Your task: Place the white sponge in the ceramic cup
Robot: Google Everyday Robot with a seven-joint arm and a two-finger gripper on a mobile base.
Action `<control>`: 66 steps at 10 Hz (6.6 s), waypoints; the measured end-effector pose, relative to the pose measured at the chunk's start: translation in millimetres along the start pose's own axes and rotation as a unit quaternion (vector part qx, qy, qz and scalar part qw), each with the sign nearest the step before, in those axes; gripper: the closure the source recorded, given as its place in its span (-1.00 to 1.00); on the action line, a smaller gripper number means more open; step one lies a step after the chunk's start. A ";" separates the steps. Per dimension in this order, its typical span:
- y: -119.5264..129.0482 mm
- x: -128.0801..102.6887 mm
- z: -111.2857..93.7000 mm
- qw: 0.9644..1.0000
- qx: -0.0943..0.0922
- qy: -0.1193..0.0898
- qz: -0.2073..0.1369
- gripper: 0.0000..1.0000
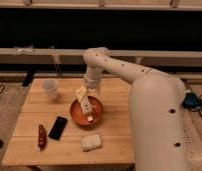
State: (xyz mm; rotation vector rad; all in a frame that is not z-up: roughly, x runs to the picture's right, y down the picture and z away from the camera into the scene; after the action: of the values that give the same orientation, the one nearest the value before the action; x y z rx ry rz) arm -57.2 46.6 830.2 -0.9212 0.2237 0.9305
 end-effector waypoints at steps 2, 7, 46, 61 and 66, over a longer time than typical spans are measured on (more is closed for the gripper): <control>0.0 0.0 0.0 1.000 0.000 0.000 0.000 -0.60; 0.0 0.0 0.0 1.000 0.000 0.000 0.000 -0.60; 136.7 173.7 105.1 0.959 0.107 -0.009 -0.262 -0.60; 86.1 172.0 157.8 0.953 0.144 0.014 -0.268 -0.39; 92.9 180.5 118.3 0.954 0.142 -0.009 -0.263 0.62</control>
State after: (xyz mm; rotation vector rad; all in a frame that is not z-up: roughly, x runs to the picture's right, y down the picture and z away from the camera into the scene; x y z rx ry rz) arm -43.6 267.9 752.4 -0.6546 0.0844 0.3969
